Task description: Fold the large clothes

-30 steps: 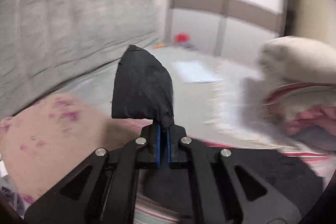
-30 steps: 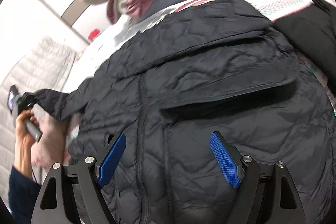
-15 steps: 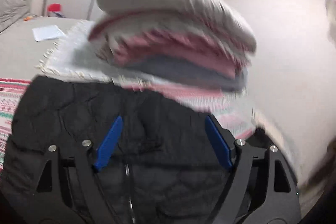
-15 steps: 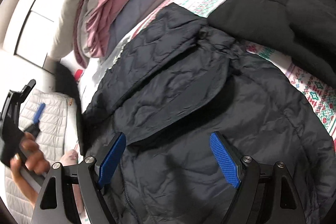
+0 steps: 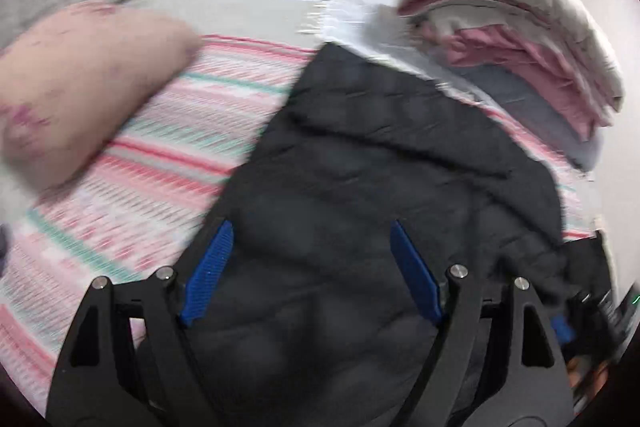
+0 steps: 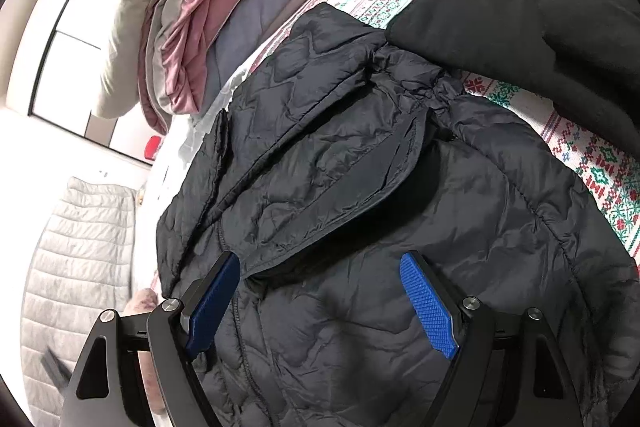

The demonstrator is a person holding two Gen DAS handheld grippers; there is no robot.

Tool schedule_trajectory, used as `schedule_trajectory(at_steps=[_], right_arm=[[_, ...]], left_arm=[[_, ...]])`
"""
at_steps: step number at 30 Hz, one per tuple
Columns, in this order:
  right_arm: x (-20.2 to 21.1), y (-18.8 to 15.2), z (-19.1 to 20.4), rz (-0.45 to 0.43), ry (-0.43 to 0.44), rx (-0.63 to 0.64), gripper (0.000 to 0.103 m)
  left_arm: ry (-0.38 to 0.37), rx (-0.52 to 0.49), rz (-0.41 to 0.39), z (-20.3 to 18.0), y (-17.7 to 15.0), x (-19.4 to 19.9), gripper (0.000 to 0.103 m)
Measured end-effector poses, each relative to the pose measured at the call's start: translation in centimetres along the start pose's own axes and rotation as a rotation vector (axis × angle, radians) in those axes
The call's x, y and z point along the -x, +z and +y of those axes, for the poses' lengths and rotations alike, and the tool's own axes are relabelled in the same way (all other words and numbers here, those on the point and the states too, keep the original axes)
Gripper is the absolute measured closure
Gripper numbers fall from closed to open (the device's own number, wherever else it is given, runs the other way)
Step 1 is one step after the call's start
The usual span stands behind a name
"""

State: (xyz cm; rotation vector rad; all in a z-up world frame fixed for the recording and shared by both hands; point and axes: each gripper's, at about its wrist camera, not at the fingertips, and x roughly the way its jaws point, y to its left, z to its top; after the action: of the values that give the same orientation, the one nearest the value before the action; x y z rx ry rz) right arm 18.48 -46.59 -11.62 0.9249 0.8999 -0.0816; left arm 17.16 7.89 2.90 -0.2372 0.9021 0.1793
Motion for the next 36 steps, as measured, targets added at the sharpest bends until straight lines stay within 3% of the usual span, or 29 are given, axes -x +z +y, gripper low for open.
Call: schedule_trajectory(at_steps=[4, 8, 10, 15, 18, 22, 25, 29, 31, 33, 36], right_arm=[[-0.2, -0.9, 2.7, 0.007, -0.033, 0.150, 0.019], [0.5, -2.1, 4.6, -0.021, -0.061, 0.295, 0.019], [1.7, -2.0, 4.4, -0.059, -0.087, 0.317, 0.019], [5.2, -1.3, 2.3, -0.138, -0.117, 0.277, 0.019], [7.2, -2.1, 2.5, -0.171, -0.163, 0.359, 0.019], [9.9, -5.5, 4.6, -0.223, -0.211, 0.590, 0.019], [10.5, -8.2, 5.4, -0.191, -0.211, 0.723, 0.019], [11.5, -12.2, 6.4, -0.122, -0.134, 0.892, 0.019], [12.3, -14.2, 7.0, -0.129, -0.110, 0.959, 0.019], [12.8, -15.7, 7.3, -0.130, -0.091, 0.987, 0.019], [12.6, -16.7, 6.8, -0.109, -0.128, 0.925, 0.019]], left_arm=[[-0.018, 0.010, -0.028, 1.9, -3.1, 1.5, 0.014], [-0.124, 0.104, 0.101, 3.2, -4.3, -0.5, 0.013], [-0.129, 0.145, 0.081, 4.6, -4.7, -0.2, 0.013], [-0.116, 0.078, 0.081, 6.5, -5.0, 0.9, 0.013], [-0.105, 0.040, 0.082, 7.4, -5.2, 1.8, 0.013], [-0.088, 0.013, 0.089, 8.8, -5.8, 2.4, 0.013], [-0.111, 0.008, 0.100, 9.8, -6.2, 2.9, 0.013], [-0.126, -0.017, 0.056, 10.4, -6.8, 4.5, 0.013], [-0.137, -0.046, 0.029, 10.2, -7.4, 5.5, 0.013], [-0.149, -0.082, 0.029, 9.6, -7.9, 6.0, 0.013], [-0.138, -0.140, 0.031, 8.9, -8.7, 6.2, 0.013]])
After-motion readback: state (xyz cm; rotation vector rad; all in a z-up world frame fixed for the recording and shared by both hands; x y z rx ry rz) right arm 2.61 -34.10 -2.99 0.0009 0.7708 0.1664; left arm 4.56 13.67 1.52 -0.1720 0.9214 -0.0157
